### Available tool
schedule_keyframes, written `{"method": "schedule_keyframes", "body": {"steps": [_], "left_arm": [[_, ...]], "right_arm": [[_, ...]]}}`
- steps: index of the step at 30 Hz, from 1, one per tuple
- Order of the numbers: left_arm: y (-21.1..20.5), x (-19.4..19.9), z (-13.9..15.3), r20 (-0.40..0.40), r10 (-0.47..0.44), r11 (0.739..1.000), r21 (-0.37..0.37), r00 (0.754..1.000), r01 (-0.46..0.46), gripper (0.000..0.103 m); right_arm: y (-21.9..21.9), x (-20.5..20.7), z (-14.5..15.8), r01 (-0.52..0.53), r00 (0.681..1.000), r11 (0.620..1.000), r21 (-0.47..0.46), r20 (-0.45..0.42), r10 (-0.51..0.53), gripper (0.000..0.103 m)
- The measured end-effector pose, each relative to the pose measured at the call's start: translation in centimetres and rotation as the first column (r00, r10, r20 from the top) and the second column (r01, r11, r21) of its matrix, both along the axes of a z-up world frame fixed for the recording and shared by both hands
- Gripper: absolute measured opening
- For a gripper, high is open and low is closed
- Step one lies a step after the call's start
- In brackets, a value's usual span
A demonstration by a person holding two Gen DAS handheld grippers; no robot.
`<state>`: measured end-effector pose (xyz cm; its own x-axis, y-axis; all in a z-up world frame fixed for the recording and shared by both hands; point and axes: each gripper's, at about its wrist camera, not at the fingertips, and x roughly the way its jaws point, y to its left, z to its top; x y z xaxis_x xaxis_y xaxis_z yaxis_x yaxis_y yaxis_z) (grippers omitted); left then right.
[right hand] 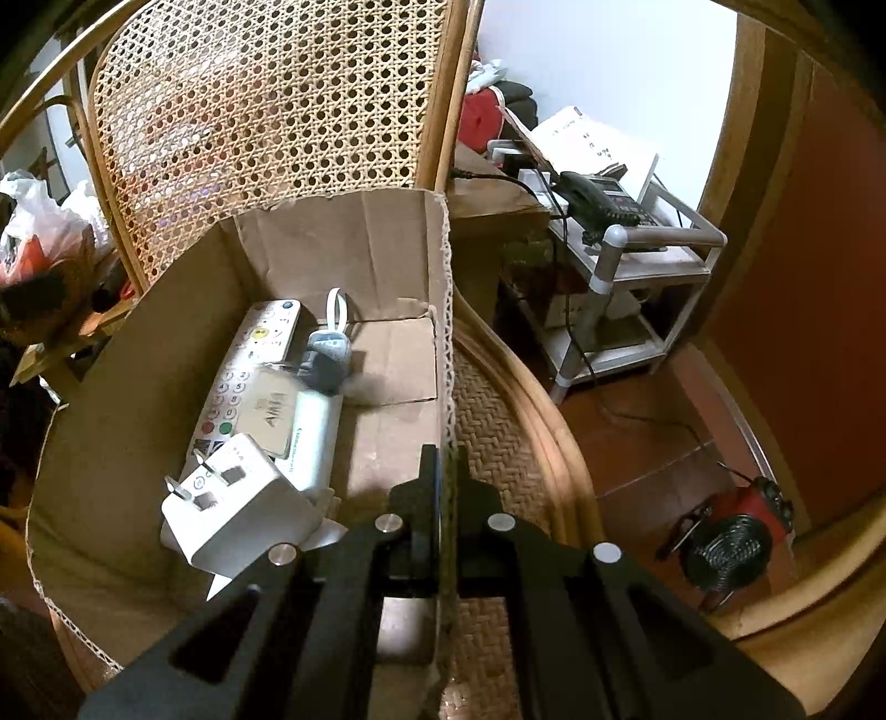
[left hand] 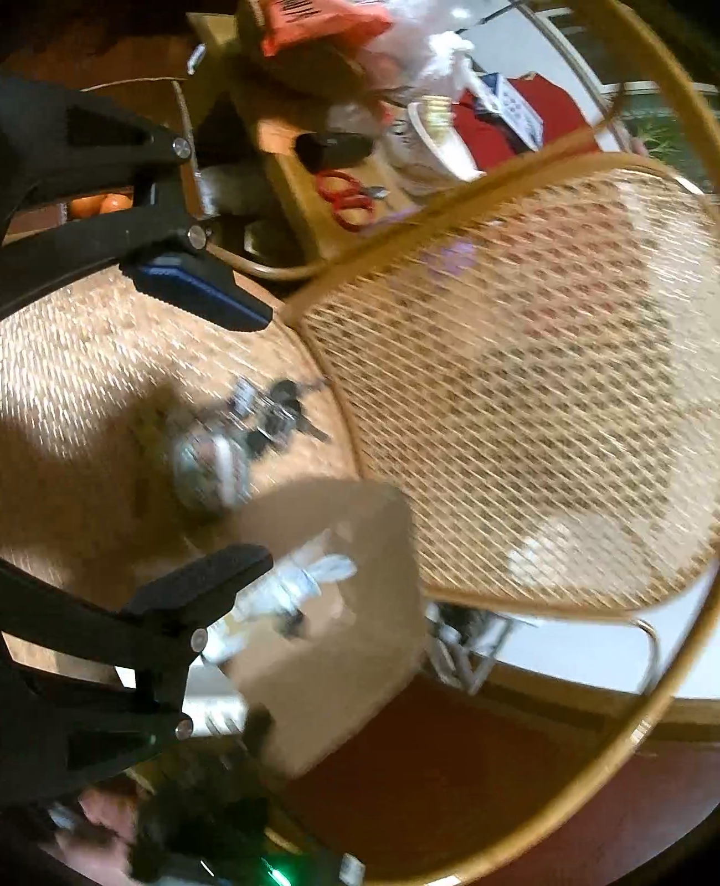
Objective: Organize rigid objects
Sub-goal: 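Lower the car key into the box and open the left tool, then grasp the cartoon-printed 'cheers' case with the left tool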
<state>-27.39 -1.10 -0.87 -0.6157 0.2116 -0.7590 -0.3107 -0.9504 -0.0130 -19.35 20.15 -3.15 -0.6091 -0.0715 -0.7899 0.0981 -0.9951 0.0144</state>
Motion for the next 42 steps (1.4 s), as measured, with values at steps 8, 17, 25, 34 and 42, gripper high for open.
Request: {"method": "schedule_keyframes", "body": {"steps": [8, 17, 25, 34, 42], "left_arm": [[0.1, -2.0, -5.1, 0.059, -0.056, 0.995, -0.082, 0.997, 0.061, 0.078], [2.8, -3.3, -7.9, 0.121, -0.120, 0.987, -0.096, 0.985, 0.132, 0.078], [4.8, -4.7, -10.4, 0.173, -0.108, 0.981, -0.142, 0.979, 0.134, 0.062], [5.2, -4.7, -9.9, 0.189, -0.100, 0.984, -0.128, 0.977, 0.125, 0.059], [3.4, -3.0, -4.2, 0.088, -0.080, 0.997, 0.019, 0.993, 0.079, 0.059]], "right_arm": [[-0.3, 0.0, 0.1, 0.022, 1.000, 0.999, 0.027, 0.003, -0.022, 0.004], [0.3, 2.6, 0.3, 0.204, 0.979, 0.978, 0.032, -0.022, -0.203, 0.004], [0.9, 3.4, 0.4, 0.217, 0.976, 0.976, 0.017, -0.029, -0.216, 0.004], [0.6, 3.1, 0.4, 0.177, 0.984, 0.984, 0.029, -0.032, -0.176, 0.004], [0.4, 2.6, 0.5, 0.139, 0.990, 0.990, 0.037, -0.040, -0.137, 0.004]]}}
